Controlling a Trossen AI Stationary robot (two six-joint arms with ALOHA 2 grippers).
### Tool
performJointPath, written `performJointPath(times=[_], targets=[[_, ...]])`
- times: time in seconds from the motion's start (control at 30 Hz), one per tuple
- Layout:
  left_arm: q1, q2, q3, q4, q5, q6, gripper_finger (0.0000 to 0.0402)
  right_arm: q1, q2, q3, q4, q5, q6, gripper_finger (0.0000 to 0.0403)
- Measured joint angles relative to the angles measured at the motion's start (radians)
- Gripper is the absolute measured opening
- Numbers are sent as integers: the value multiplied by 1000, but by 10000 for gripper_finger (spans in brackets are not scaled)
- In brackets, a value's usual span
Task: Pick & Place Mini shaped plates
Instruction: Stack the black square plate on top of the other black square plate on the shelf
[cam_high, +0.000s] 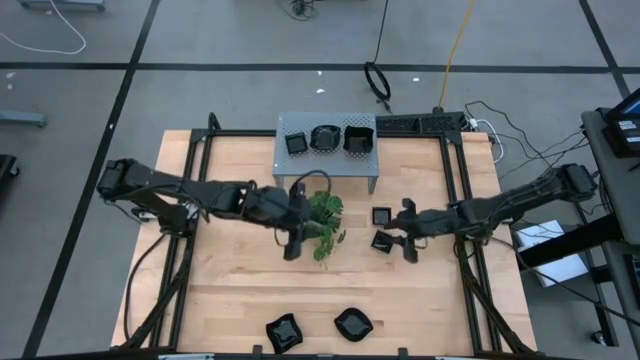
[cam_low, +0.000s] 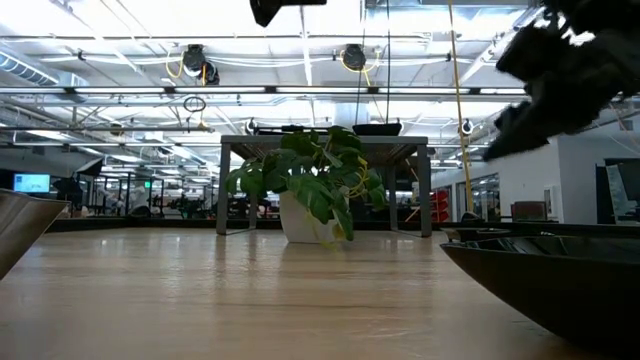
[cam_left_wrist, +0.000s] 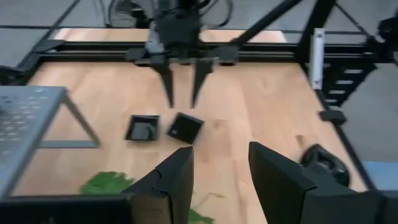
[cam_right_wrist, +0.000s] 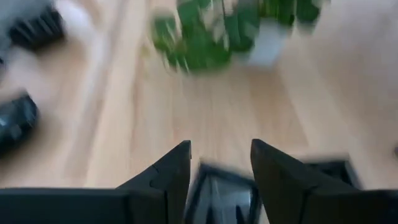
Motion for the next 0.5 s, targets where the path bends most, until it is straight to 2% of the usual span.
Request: performJointPath(times=[0.17,0.33,0.5], targets=[[-43,0,0,1,-1,-17,159,46,180,90,-144,-22,70,155],[-67,0,0,1,-1,-17,159,108,337,155,-152,-23,49,155],[-75,0,0,0,-3,-17,159,141,441,196,-130,-12,20,155]])
